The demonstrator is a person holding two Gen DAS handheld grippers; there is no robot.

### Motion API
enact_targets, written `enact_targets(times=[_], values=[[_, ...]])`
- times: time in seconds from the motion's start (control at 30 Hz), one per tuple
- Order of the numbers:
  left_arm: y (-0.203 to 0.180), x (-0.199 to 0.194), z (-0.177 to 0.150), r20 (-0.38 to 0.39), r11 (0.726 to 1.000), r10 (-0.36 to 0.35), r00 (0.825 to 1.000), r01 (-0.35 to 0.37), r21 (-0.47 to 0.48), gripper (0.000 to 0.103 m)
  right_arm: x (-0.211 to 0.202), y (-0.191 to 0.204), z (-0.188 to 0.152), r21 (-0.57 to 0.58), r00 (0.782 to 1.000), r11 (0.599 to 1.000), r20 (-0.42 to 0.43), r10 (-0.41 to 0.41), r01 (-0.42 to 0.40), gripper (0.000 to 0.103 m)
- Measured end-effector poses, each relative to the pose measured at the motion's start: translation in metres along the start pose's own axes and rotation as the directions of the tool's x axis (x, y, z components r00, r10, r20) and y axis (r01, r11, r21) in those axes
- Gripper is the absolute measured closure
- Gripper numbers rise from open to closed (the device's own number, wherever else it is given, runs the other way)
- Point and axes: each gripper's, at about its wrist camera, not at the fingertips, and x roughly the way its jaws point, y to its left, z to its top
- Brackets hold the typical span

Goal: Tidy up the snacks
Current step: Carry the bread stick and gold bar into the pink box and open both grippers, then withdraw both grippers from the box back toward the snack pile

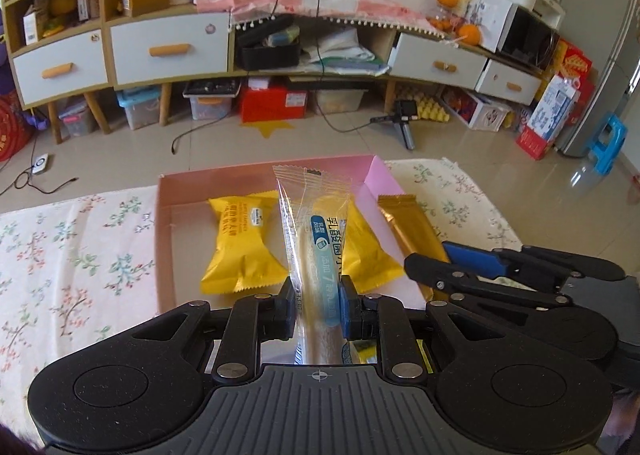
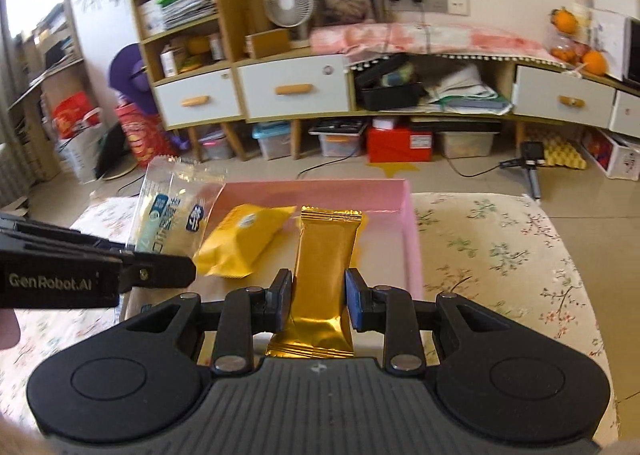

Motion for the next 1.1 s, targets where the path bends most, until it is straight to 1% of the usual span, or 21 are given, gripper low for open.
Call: enact_targets(times=[0.13,0.27,0.43,0.53,0.6,0.63,0.67,0.73,0.83,0.93,1.03,1.1], values=[[0.002,0.022,0.006,-0.04,1.0,0.02,0.999,-0.021,-0.004,0.085,0.01,-0.006,0.002,0.032,1.0,0.999,-0.014,-0.01,0.011,0.077],[0.006,0.04,0.01,-0.066,0.999,0.034,0.997,-0.036,-0.034,0.085,0.018,-0.011,0.004,0.056,0.999,0.998,-0.024,-0.028,0.03,0.077],[0.008,0.052,0.011,-0.072,0.997,0.055,0.996,-0.058,-0.049,0.084,0.024,-0.015,0.002,0.076,0.998,0.996,-0.051,-0.046,0.049,0.077],[0.006,0.054,0.011,-0.056,0.996,0.069,0.996,-0.071,-0.044,0.083,0.024,-0.014,0.003,0.071,0.997,0.996,-0.055,-0.052,0.056,0.077],[0.005,0.052,0.012,-0.026,0.995,0.084,0.996,-0.086,-0.046,0.077,0.023,-0.013,0.003,0.074,0.997,0.996,-0.053,-0.054,0.057,0.074],[0.005,0.051,0.013,-0.02,0.995,0.088,0.996,-0.089,-0.048,0.07,0.022,-0.014,0.004,0.077,0.997,0.995,-0.051,-0.055,0.058,0.069],[0.005,0.05,0.013,-0.02,0.995,0.084,0.996,-0.085,-0.05,0.065,0.022,-0.014,0.004,0.079,0.997,0.995,-0.05,-0.051,0.055,0.059],[0.006,0.048,0.014,-0.027,0.995,0.082,0.996,-0.083,-0.046,0.056,0.02,-0.012,0.005,0.075,0.998,0.996,-0.046,-0.051,0.054,0.05],[0.007,0.041,0.013,-0.027,0.996,0.086,0.996,-0.087,-0.03,0.048,0.019,-0.013,0.007,0.059,0.997,0.996,-0.045,-0.06,0.063,0.049],[0.01,0.033,0.009,-0.016,0.996,0.089,0.996,-0.089,-0.026,0.041,0.014,-0.015,0.009,0.068,0.998,0.996,-0.036,-0.055,0.057,0.042],[0.013,0.025,0.005,-0.009,0.995,0.088,0.996,-0.088,-0.038,0.038,0.011,-0.014,0.008,0.057,0.998,0.997,-0.031,-0.049,0.05,0.037],[0.014,0.019,0.002,-0.008,0.995,0.088,0.996,-0.088,-0.044,0.037,0.009,-0.01,0.009,0.036,0.998,0.998,-0.028,-0.049,0.05,0.036]])
